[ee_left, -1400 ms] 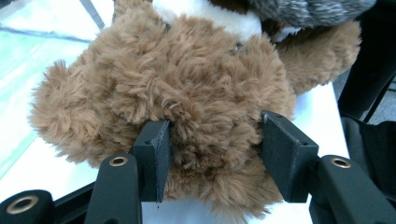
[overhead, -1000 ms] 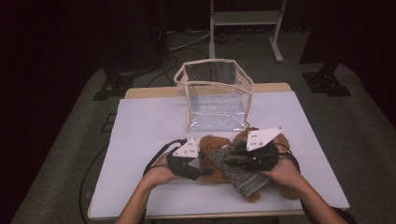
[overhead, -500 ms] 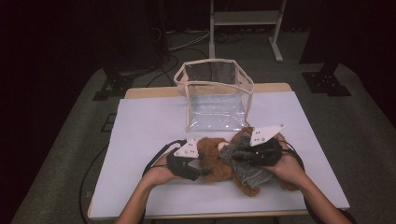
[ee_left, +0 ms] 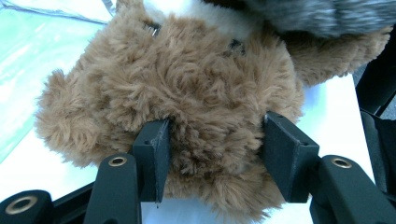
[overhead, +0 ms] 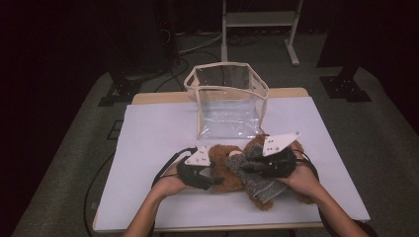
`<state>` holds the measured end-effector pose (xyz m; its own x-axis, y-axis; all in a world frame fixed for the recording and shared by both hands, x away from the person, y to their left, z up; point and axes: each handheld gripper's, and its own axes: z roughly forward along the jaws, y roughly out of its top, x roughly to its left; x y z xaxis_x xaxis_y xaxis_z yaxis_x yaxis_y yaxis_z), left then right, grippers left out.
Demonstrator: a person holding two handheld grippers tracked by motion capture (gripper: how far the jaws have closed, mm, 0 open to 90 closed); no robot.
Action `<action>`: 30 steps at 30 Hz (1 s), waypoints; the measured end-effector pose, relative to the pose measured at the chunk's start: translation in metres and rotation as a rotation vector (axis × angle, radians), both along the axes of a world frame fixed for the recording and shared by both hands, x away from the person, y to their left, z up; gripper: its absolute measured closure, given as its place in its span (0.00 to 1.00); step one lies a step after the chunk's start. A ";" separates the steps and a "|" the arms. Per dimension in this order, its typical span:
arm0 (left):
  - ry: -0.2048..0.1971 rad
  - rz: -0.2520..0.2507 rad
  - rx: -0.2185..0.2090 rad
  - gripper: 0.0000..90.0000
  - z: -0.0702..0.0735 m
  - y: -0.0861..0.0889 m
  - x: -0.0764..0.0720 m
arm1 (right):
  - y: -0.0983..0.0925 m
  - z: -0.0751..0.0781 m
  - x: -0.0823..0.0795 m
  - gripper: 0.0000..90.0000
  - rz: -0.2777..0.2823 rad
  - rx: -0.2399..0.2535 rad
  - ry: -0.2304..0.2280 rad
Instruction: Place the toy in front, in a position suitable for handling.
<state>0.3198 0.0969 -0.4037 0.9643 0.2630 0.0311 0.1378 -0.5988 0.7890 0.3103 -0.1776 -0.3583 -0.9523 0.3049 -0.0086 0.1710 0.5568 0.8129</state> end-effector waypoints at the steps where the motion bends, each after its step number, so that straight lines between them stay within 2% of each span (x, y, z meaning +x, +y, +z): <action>1: 0.000 0.001 -0.001 0.50 0.000 0.000 0.000 | 0.002 0.002 -0.002 0.83 0.010 0.009 -0.001; 5: -0.003 0.005 -0.015 0.50 0.002 0.001 0.001 | 0.014 0.008 -0.012 0.83 0.063 0.025 -0.014; 8: -0.004 0.005 -0.017 0.50 0.003 0.001 0.000 | 0.023 0.004 -0.018 0.83 0.082 -0.008 -0.023; 14: -0.002 0.009 -0.017 0.50 0.002 0.002 0.001 | 0.018 -0.015 -0.014 0.83 0.056 -0.057 -0.003; 18: 0.003 0.009 -0.023 0.50 0.001 0.002 0.002 | 0.003 -0.021 -0.014 0.83 0.022 -0.086 0.001; 22: 0.005 0.006 -0.020 0.50 0.001 -0.002 0.002 | 0.002 -0.017 -0.015 0.83 0.013 -0.081 -0.005; 30: 0.007 -0.004 -0.024 0.50 0.000 -0.002 0.001 | 0.026 -0.007 -0.012 0.83 0.054 -0.047 -0.032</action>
<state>0.3212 0.0949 -0.4036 0.9656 0.2593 0.0177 0.1412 -0.5804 0.8020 0.2979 -0.1520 -0.3652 -0.9665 0.2515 -0.0519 0.1142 0.6021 0.7902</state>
